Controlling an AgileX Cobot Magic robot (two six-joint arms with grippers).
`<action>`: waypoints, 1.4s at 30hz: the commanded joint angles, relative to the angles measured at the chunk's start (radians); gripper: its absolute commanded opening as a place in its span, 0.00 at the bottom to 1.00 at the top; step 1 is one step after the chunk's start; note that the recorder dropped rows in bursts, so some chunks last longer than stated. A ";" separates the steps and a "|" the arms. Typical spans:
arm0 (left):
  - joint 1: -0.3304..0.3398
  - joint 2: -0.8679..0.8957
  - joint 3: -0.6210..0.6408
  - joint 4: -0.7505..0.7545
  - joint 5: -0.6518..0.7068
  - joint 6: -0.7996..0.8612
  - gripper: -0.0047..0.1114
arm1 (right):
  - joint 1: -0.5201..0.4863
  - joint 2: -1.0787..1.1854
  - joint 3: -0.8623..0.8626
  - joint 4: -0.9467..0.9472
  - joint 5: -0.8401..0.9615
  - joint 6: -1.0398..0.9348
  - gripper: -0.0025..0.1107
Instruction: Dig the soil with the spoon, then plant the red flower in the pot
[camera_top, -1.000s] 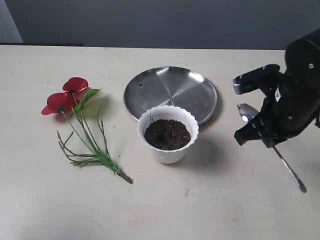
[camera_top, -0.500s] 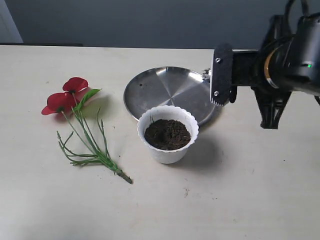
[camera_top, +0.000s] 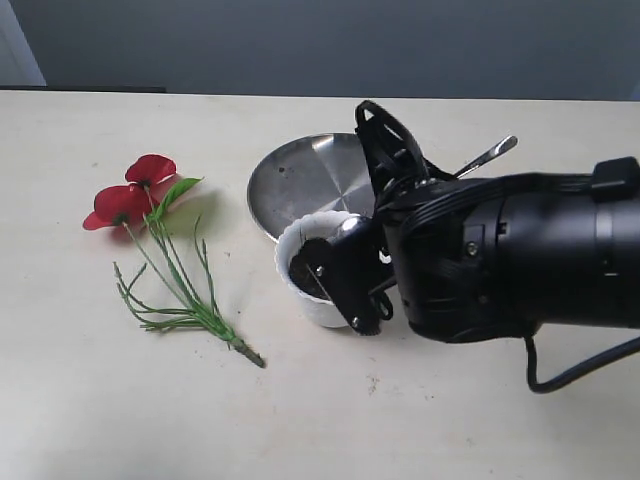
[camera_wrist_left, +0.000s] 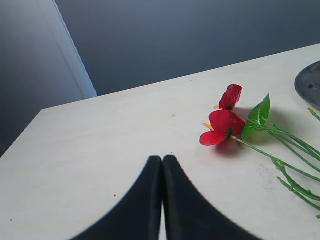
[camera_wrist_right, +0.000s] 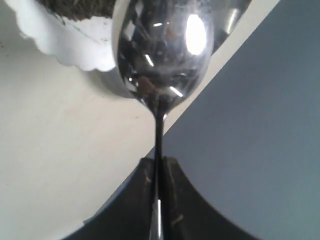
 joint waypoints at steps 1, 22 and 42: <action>0.001 -0.004 0.000 -0.005 -0.011 -0.003 0.04 | 0.023 0.030 0.003 -0.015 0.005 -0.006 0.02; 0.001 -0.004 0.000 -0.005 -0.011 -0.003 0.04 | 0.023 0.023 0.001 0.065 0.157 0.110 0.02; 0.001 -0.004 0.000 -0.005 -0.011 -0.003 0.04 | 0.023 0.043 0.001 0.005 0.129 0.318 0.02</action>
